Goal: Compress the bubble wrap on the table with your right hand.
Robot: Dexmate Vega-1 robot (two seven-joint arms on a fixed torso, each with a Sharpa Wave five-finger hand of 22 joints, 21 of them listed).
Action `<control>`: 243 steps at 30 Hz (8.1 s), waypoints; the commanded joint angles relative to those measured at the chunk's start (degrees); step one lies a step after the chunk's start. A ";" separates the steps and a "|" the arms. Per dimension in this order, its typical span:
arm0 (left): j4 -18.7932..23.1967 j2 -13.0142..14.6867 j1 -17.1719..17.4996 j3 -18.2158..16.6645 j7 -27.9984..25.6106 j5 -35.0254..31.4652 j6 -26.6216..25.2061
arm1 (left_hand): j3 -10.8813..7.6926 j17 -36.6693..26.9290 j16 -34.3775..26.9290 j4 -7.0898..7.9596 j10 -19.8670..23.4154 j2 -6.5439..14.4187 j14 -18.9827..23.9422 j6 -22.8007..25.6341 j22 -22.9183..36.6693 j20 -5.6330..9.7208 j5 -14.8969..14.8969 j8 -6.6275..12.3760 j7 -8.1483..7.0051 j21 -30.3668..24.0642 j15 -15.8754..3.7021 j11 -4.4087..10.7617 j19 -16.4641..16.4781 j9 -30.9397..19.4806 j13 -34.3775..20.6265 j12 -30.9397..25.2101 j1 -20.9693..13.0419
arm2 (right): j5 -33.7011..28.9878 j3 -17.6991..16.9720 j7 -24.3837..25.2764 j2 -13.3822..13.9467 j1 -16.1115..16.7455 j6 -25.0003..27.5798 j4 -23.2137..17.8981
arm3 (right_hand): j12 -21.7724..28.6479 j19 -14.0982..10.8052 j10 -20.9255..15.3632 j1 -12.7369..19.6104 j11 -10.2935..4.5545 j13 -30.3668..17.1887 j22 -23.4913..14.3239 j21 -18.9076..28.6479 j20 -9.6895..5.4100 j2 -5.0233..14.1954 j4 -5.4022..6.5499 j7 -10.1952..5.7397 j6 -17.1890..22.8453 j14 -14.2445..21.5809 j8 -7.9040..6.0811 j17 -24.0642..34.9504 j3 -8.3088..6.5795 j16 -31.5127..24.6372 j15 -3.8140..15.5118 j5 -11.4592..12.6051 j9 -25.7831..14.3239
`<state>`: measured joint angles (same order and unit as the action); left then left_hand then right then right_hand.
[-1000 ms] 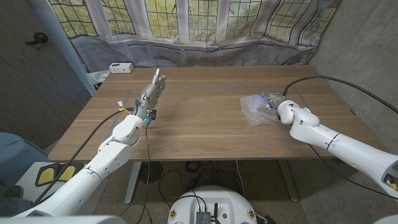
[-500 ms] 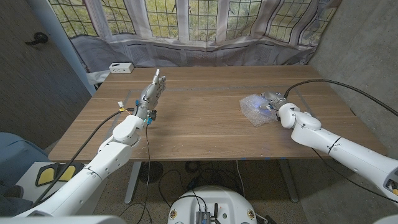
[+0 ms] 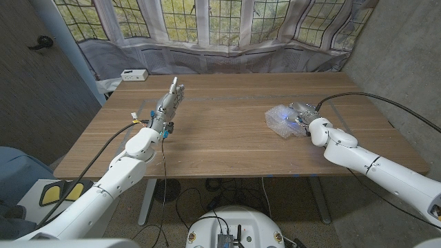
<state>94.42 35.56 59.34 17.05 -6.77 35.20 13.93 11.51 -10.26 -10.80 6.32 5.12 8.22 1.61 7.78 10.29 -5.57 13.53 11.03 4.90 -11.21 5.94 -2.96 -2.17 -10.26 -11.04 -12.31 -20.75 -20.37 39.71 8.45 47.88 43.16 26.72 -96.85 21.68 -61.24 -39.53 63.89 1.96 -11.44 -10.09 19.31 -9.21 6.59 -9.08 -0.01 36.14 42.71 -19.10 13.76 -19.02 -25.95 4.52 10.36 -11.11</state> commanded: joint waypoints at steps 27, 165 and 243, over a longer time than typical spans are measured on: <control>-0.71 -0.05 -0.85 0.30 0.42 -0.32 0.24 | -0.46 -0.14 -0.04 0.14 0.38 0.11 0.08 0.54 0.06 -0.46 -0.27 -0.06 0.10 -0.05 0.09 0.31 -0.15 -0.12 -0.36 -0.04 -0.36 | 0.11 -6.30 7.01 2.10 4.55 -1.11 -8.10 | -0.69 -0.33 -1.19 0.01 0.67 0.01 -0.18 0.29 0.53 0.01 0.74 0.72 1.51 1.44 0.52 0.55 0.14 0.27 2.13 -0.11 -0.20; 0.95 0.18 -0.28 0.41 -0.33 -0.74 -0.58 | -1.04 -0.14 -0.11 0.25 0.53 0.15 0.39 1.14 0.07 -0.53 -0.42 -0.02 -0.17 -0.11 0.11 0.48 -0.58 -0.13 -0.37 -0.05 -0.48 | 2.05 -15.31 14.97 1.71 11.91 -8.69 -12.67 | -4.61 -3.39 -15.49 12.63 1.27 -5.78 -1.05 21.57 -2.92 1.91 -0.26 0.77 17.63 20.67 4.07 11.08 0.21 1.84 8.23 0.26 -0.60; 0.97 -0.13 -0.09 0.31 -0.62 -0.64 -0.12 | -1.33 -0.13 -0.01 0.27 0.77 0.07 0.27 0.89 0.06 -0.20 -0.50 -0.15 0.07 -0.15 0.08 0.27 -0.57 -0.14 -0.37 -0.07 -0.51 | -4.67 -9.80 -1.37 8.75 6.32 4.51 -17.76 | -9.93 8.83 -10.62 -4.25 0.54 -4.31 0.39 20.05 1.58 -2.52 4.07 -0.75 12.01 8.01 7.74 11.33 5.48 9.83 2.63 0.75 -0.33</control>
<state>95.15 35.33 58.93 17.57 -7.26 34.41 13.78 10.41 -10.26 -10.80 6.80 5.42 8.22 1.62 8.49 10.26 -5.84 13.08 11.03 4.60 -11.21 5.94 -2.65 -2.45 -10.26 -11.33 -12.31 -20.75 -23.01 27.13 11.62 56.24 52.24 29.12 -115.08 11.48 -52.39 -49.73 59.76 2.52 -15.69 -9.59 39.40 -7.35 3.88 -4.73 -0.73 47.70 50.93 -11.04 24.86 -13.36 -15.94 6.29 11.03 -11.45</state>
